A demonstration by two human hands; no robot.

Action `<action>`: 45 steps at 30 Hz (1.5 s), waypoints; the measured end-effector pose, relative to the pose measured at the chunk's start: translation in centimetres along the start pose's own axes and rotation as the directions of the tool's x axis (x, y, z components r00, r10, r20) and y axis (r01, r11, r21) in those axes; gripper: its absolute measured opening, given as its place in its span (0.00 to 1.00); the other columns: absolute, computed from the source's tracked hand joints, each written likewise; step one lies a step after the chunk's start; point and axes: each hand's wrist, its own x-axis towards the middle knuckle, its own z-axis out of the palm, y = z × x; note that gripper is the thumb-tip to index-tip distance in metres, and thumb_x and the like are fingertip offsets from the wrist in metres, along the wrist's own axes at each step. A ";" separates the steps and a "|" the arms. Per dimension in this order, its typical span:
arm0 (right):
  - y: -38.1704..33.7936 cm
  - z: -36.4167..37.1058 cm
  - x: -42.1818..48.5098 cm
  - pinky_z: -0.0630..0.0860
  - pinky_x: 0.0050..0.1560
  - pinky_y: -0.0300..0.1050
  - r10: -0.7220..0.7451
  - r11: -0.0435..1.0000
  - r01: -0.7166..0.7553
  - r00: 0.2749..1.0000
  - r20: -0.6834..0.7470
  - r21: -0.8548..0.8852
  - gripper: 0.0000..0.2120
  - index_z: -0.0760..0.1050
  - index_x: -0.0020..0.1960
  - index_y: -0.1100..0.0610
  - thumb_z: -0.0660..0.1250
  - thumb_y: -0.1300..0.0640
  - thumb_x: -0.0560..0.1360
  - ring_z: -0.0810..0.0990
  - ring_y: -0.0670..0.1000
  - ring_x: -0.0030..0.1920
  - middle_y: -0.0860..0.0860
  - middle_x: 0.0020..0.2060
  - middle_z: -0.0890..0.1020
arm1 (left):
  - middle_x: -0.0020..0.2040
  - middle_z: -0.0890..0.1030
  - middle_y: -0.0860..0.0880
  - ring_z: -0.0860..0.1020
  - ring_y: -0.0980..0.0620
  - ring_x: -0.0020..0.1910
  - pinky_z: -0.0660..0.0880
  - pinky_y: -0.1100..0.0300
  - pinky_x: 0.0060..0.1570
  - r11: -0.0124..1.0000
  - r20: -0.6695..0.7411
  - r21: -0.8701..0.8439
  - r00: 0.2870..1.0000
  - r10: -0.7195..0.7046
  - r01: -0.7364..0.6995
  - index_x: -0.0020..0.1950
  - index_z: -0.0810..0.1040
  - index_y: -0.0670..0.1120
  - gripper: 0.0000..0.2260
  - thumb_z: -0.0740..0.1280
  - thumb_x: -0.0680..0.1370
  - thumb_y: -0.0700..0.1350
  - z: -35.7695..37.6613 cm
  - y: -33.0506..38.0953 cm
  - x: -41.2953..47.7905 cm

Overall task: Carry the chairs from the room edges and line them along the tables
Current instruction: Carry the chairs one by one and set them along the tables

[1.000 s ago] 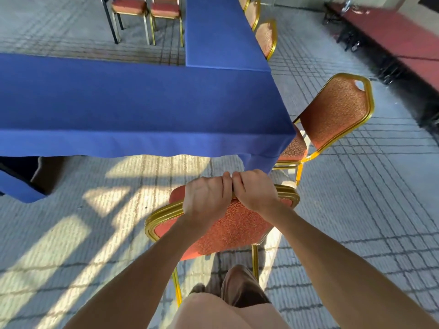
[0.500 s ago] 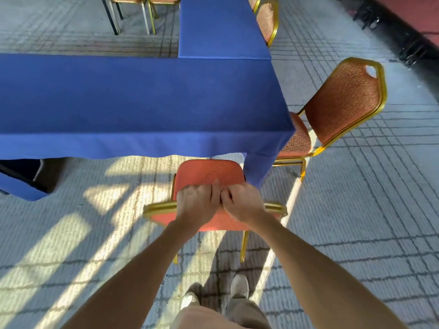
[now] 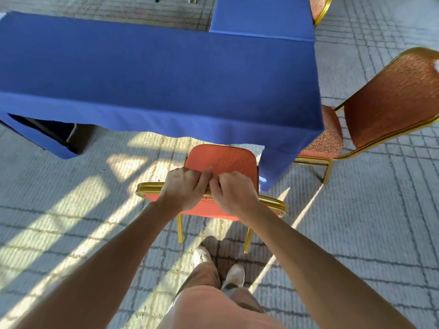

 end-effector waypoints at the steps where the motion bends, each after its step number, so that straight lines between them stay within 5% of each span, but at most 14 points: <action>1: 0.0 0.0 0.1 0.73 0.32 0.47 -0.030 0.999 0.029 0.999 -0.026 -0.012 0.24 0.69 0.32 0.53 0.48 0.47 0.82 0.76 0.55 0.28 0.53 0.27 0.78 | 0.21 0.73 0.47 0.69 0.45 0.16 0.60 0.64 0.21 0.999 -0.006 0.020 0.999 0.042 -0.042 0.43 0.82 0.41 0.20 0.52 0.81 0.46 0.1 -0.2 0.1; 5: 0.6 0.6 0.5 0.64 0.25 0.43 -0.123 0.992 0.119 0.988 -0.095 -0.047 0.21 0.64 0.30 0.50 0.47 0.48 0.80 0.74 0.54 0.22 0.52 0.22 0.75 | 0.19 0.71 0.49 0.69 0.47 0.17 0.52 0.66 0.24 0.996 -0.062 -0.080 0.997 -0.044 0.039 0.28 0.72 0.47 0.28 0.46 0.84 0.51 0.7 -0.6 0.4; 9: 0.6 0.4 1.4 0.64 0.26 0.43 -0.114 0.993 0.109 0.986 -0.117 -0.050 0.21 0.65 0.30 0.50 0.47 0.48 0.80 0.73 0.53 0.23 0.51 0.22 0.75 | 0.19 0.71 0.49 0.69 0.48 0.17 0.56 0.64 0.23 0.989 -0.086 -0.143 0.995 -0.048 0.035 0.25 0.70 0.47 0.28 0.48 0.84 0.52 0.6 -1.2 1.2; 19: -0.1 1.2 1.2 0.65 0.29 0.44 -0.002 0.999 -0.002 0.995 -0.100 -0.042 0.26 0.71 0.32 0.52 0.43 0.44 0.79 0.71 0.50 0.24 0.51 0.26 0.78 | 0.21 0.73 0.49 0.70 0.48 0.17 0.57 0.64 0.22 0.971 -0.111 -0.239 0.994 -0.009 -0.018 0.28 0.74 0.46 0.28 0.49 0.84 0.51 0.4 -1.6 0.9; 27: 0.8 1.3 3.2 0.74 0.30 0.52 0.037 0.998 -0.045 0.988 -0.152 -0.046 0.25 0.74 0.33 0.56 0.47 0.47 0.78 0.77 0.60 0.28 0.55 0.27 0.80 | 0.23 0.75 0.48 0.71 0.44 0.18 0.59 0.63 0.21 0.966 -0.128 -0.239 0.989 0.075 -0.104 0.36 0.78 0.46 0.15 0.58 0.80 0.46 1.2 -2.5 3.1; 32: 2.0 1.0 6.7 0.69 0.37 0.48 0.061 0.995 -0.066 0.996 -0.062 -0.081 0.24 0.76 0.36 0.58 0.47 0.47 0.78 0.79 0.62 0.36 0.58 0.34 0.83 | 0.25 0.78 0.47 0.74 0.42 0.20 0.69 0.59 0.20 0.970 -0.062 -0.237 0.997 0.036 -0.050 0.36 0.79 0.46 0.09 0.68 0.77 0.42 1.8 -3.7 6.5; 35: 3.4 1.0 8.7 0.76 0.43 0.54 0.075 0.993 -0.067 0.994 0.082 -0.099 0.23 0.75 0.39 0.56 0.47 0.49 0.80 0.80 0.60 0.39 0.57 0.37 0.82 | 0.29 0.79 0.45 0.75 0.41 0.23 0.72 0.56 0.23 0.982 0.036 -0.181 0.998 0.053 -0.046 0.42 0.80 0.44 0.09 0.63 0.79 0.43 3.3 -4.2 8.0; 40: 5.8 0.5 10.6 0.68 0.39 0.48 -0.011 0.994 0.026 0.991 0.133 -0.110 0.21 0.69 0.35 0.53 0.45 0.47 0.78 0.79 0.58 0.41 0.57 0.36 0.83 | 0.28 0.79 0.47 0.74 0.42 0.21 0.72 0.55 0.21 0.988 0.113 -0.123 0.988 0.109 -0.095 0.44 0.80 0.45 0.03 0.67 0.76 0.43 5.0 -4.4 9.2; 45: 7.0 0.5 13.3 0.74 0.37 0.55 -0.068 0.998 0.067 0.988 0.139 0.014 0.22 0.65 0.30 0.52 0.45 0.45 0.78 0.79 0.60 0.35 0.58 0.31 0.80 | 0.30 0.80 0.44 0.76 0.40 0.26 0.75 0.51 0.28 0.981 0.081 -0.184 0.996 -0.042 0.057 0.38 0.79 0.44 0.15 0.59 0.81 0.45 4.5 -4.6 11.4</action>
